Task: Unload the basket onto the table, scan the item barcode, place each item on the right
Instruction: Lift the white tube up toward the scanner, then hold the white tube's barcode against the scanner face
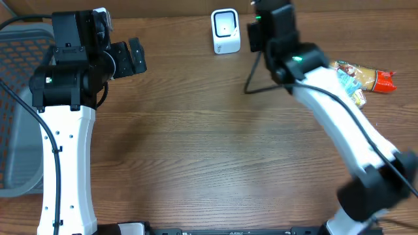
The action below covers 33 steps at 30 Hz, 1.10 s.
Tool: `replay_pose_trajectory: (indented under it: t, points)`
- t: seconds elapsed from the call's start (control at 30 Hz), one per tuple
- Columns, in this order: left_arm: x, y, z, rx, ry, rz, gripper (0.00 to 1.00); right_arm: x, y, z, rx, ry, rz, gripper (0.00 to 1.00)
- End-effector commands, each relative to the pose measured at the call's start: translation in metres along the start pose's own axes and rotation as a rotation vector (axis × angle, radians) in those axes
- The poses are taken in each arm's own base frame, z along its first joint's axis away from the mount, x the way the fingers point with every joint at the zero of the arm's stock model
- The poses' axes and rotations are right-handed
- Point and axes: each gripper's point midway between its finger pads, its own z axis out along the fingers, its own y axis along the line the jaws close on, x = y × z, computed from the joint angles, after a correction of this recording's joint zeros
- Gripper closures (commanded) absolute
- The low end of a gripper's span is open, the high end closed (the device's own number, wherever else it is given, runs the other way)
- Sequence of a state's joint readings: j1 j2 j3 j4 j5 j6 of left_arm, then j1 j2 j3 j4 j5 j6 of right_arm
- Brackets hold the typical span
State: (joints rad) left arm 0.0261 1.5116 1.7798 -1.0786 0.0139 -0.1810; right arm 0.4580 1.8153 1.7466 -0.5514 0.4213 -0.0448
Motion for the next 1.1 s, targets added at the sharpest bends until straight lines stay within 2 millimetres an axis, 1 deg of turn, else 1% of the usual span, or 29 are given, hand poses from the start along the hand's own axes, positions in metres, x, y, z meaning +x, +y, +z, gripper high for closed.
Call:
replay_pose_trajectory:
  t: [0.0,0.07,0.13,0.2,0.3,0.37,0.5,0.57,0.63,0.87,0.93,1.07]
  points:
    - [-0.001,0.001,0.001,-0.006,0.001,0.002,0.0,0.011,0.0,0.052,0.166,-0.01,-0.238,0.96]
    - [-0.001,0.001,0.001,-0.006,0.001,0.001,0.01,0.012,0.003,0.072,0.223,-0.029,-0.374,0.96]
    - [-0.001,0.001,0.001,-0.007,0.001,0.002,0.0,0.012,0.004,0.085,0.258,-0.043,-0.458,0.96]
    - [-0.001,0.001,0.001,-0.006,0.001,0.001,0.0,0.014,0.011,0.102,0.28,-0.066,-0.568,0.96]
    - [-0.001,0.001,0.001,-0.006,0.001,0.001,0.0,0.017,0.017,0.117,0.296,-0.084,-0.657,0.96]
    - [-0.001,0.001,0.001,-0.007,0.001,0.002,0.0,0.022,0.023,0.129,0.304,-0.092,-0.715,0.96]
    - [-0.001,0.001,0.001,-0.007,0.001,0.001,0.0,0.048,0.034,0.152,0.289,-0.048,-0.869,0.96]
    - [-0.001,0.001,0.001,-0.007,0.001,0.002,0.0,0.058,0.035,0.16,0.295,-0.028,-0.897,0.96]
    - [-0.001,0.001,0.001,-0.006,0.001,0.001,0.0,0.068,0.036,0.166,0.291,-0.012,-0.905,0.96]
    - [-0.001,0.001,0.001,-0.006,0.001,0.001,0.0,0.069,0.037,0.166,0.291,-0.011,-0.906,0.96]
    - [-0.001,0.001,0.001,-0.006,0.001,0.002,0.0,0.067,0.036,0.166,0.294,-0.017,-0.902,0.96]
    - [-0.001,0.001,0.001,-0.007,0.001,0.001,0.0,0.057,0.029,0.162,0.355,-0.036,-0.867,0.96]
